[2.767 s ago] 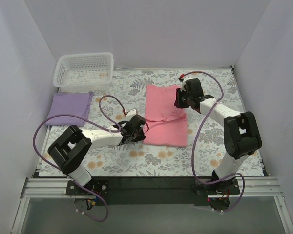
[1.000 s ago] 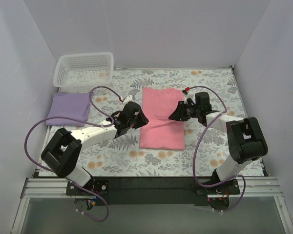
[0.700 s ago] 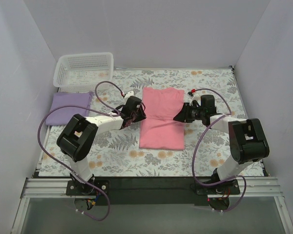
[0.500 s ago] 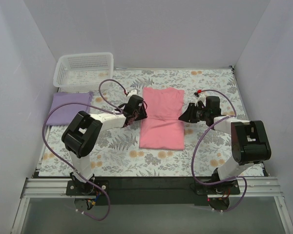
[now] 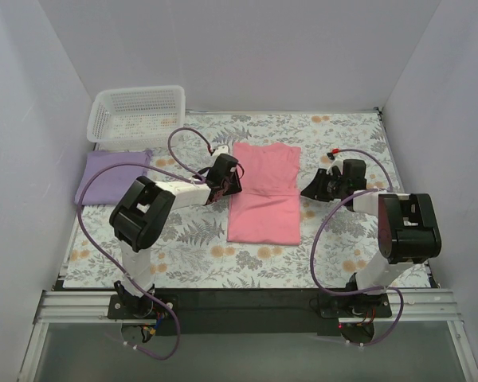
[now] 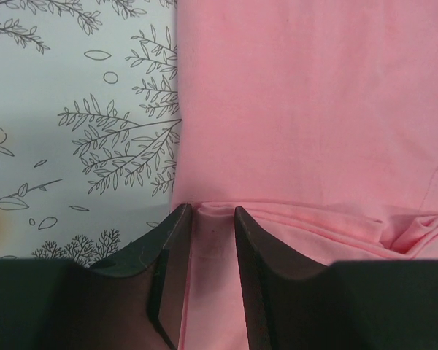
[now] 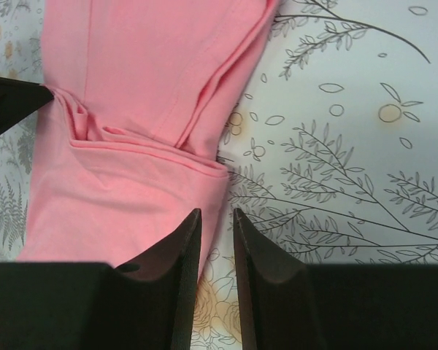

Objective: Fold and stack the t-shirts
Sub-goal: Fold the tshirt

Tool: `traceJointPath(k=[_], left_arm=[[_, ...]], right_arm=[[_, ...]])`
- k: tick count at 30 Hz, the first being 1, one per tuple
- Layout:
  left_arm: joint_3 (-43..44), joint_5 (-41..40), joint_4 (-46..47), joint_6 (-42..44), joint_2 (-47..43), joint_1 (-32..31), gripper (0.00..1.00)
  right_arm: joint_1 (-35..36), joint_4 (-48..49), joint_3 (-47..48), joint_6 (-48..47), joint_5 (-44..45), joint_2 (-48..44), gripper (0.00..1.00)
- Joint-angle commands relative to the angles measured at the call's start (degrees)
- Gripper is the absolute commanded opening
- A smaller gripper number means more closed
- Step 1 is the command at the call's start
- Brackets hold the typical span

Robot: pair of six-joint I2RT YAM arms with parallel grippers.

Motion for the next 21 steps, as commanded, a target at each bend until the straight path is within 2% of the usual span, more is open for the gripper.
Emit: traceJointPath(k=[1,9,12,14,21], left_arm=[[1.60,-1.40,0.00,1.11,-0.41,0.24,0.29],[1.78,-1.04,0.09,1.37,-0.50,0.24,0.17],[1.78,-1.48,0.00,1.46,-0.76,0.15,0.10],[1.87,-1.83,-0.09,1.55,-0.85,0.15,0.01],[2.04,-3.15,-0.70,2.43,-1.99,0.24,0.00]], right_arm=[[-0.48,1.83,0.86,0.85,0.34,1.84,0.31],[-0.48,2.01,3.93,1.55,-4.23,6.94,0.31],[-0.48,1.92,4.46,1.99,-4.85,7.48,0.31],[-0.57,1.83,4.12,1.90,-3.80,6.60,0.31],[-1.01,1.83,3.41,2.25,-2.30,2.82,0.33]])
